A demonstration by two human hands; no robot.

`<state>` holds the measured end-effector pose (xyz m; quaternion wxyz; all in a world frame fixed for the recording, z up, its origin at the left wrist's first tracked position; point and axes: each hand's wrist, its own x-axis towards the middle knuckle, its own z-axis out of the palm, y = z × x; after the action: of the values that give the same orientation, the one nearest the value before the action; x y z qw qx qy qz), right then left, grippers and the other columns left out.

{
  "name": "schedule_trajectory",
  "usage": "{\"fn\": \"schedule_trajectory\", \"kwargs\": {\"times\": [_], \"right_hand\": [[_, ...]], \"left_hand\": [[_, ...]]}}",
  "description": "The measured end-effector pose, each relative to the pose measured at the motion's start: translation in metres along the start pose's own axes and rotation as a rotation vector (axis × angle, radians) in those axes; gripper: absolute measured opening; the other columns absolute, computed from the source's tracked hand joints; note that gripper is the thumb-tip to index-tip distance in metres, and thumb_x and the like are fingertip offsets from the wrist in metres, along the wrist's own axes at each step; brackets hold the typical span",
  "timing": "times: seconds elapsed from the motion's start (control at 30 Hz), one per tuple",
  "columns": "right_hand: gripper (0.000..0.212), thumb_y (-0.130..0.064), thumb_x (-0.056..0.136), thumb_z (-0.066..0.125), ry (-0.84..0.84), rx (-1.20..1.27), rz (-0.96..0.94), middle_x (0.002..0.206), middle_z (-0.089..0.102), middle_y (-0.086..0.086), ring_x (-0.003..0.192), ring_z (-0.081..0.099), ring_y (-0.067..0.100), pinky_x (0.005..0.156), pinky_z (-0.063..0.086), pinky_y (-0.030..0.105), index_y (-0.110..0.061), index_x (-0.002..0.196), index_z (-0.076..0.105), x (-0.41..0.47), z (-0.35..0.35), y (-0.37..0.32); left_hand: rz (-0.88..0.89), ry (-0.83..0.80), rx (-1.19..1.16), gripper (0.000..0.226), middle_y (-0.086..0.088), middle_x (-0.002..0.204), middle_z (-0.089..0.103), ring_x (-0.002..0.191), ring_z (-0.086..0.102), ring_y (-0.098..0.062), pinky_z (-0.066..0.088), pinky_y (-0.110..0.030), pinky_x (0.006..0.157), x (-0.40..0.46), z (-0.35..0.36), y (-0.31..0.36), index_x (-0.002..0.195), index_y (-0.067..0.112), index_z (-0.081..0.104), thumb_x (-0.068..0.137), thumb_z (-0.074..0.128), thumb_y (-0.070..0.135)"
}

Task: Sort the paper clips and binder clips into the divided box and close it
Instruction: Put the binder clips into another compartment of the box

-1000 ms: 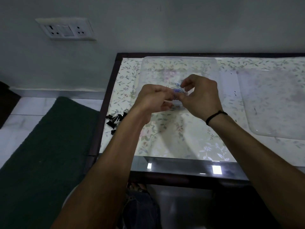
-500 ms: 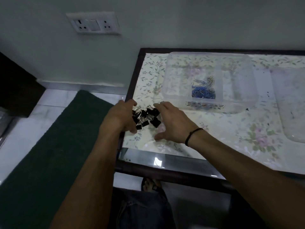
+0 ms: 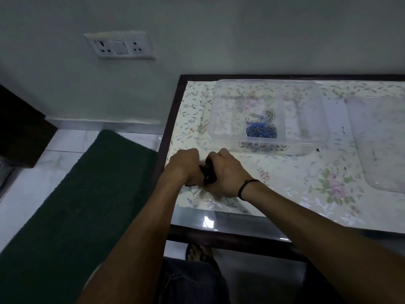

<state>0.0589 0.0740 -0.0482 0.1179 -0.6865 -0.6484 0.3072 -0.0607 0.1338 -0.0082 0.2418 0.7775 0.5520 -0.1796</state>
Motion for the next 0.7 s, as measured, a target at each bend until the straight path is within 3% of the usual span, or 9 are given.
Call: {"fn": "schedule_trajectory", "kwargs": {"times": [0.13, 0.2, 0.27, 0.37, 0.6, 0.7], "right_hand": [[0.041, -0.03, 0.064, 0.079, 0.006, -0.007, 0.039, 0.099, 0.052, 0.008, 0.085, 0.053, 0.025, 0.056, 0.036, 0.025, -0.017, 0.092, 0.053, -0.001, -0.008, 0.006], [0.036, -0.032, 0.063, 0.079, 0.005, -0.016, 0.042, 0.09, 0.059, 0.006, 0.084, 0.055, 0.023, 0.057, 0.04, 0.026, -0.017, 0.085, 0.055, -0.002, -0.011, 0.009], [0.035, -0.033, 0.063, 0.08, 0.011, 0.007, 0.06, 0.087, 0.066, 0.003, 0.081, 0.06, 0.021, 0.065, 0.051, 0.03, -0.016, 0.087, 0.062, -0.004, -0.016, 0.012], [0.027, -0.027, 0.068, 0.077, 0.042, 0.119, 0.104, 0.089, 0.072, 0.001, 0.085, 0.066, 0.018, 0.07, 0.055, 0.028, -0.016, 0.091, 0.07, -0.009, -0.028, 0.017], [0.018, -0.021, 0.071, 0.078, 0.178, 0.28, 0.143, 0.081, 0.073, -0.002, 0.072, 0.066, 0.01, 0.055, 0.043, 0.013, -0.023, 0.088, 0.073, -0.017, -0.061, 0.015], [0.017, -0.023, 0.07, 0.08, 0.235, 0.336, 0.128, 0.076, 0.072, -0.004, 0.067, 0.064, 0.008, 0.056, 0.043, 0.015, -0.023, 0.086, 0.073, -0.017, -0.078, 0.011]], "left_hand": [[0.033, -0.04, -0.085, 0.037, -0.009, 0.108, 0.071, 0.096, 0.068, -0.024, 0.057, -0.033, 0.077, 0.002, 0.0, 0.013, 0.112, 0.008, 0.066, 0.077, 0.074, 0.013], [0.041, -0.063, -0.175, 0.035, -0.012, 0.108, 0.072, 0.096, 0.071, -0.025, 0.061, -0.039, 0.083, 0.002, 0.0, 0.017, 0.111, 0.007, 0.069, 0.077, 0.072, 0.006], [0.048, -0.079, -0.254, 0.035, -0.012, 0.107, 0.072, 0.096, 0.071, -0.026, 0.061, -0.042, 0.085, 0.003, 0.0, 0.019, 0.111, 0.008, 0.071, 0.076, 0.072, 0.004], [0.069, -0.066, -0.355, 0.03, -0.01, 0.1, 0.074, 0.093, 0.072, -0.027, 0.061, -0.043, 0.084, 0.003, -0.002, 0.022, 0.105, 0.012, 0.075, 0.076, 0.072, 0.003], [0.102, 0.009, -0.652, 0.03, -0.009, 0.089, 0.077, 0.086, 0.075, -0.027, 0.063, -0.048, 0.079, 0.003, -0.017, 0.026, 0.091, 0.02, 0.079, 0.064, 0.071, 0.008], [0.132, 0.034, -0.788, 0.025, -0.017, 0.093, 0.076, 0.09, 0.075, -0.033, 0.063, -0.046, 0.081, 0.001, -0.029, 0.029, 0.096, 0.011, 0.077, 0.077, 0.073, -0.005]]}}
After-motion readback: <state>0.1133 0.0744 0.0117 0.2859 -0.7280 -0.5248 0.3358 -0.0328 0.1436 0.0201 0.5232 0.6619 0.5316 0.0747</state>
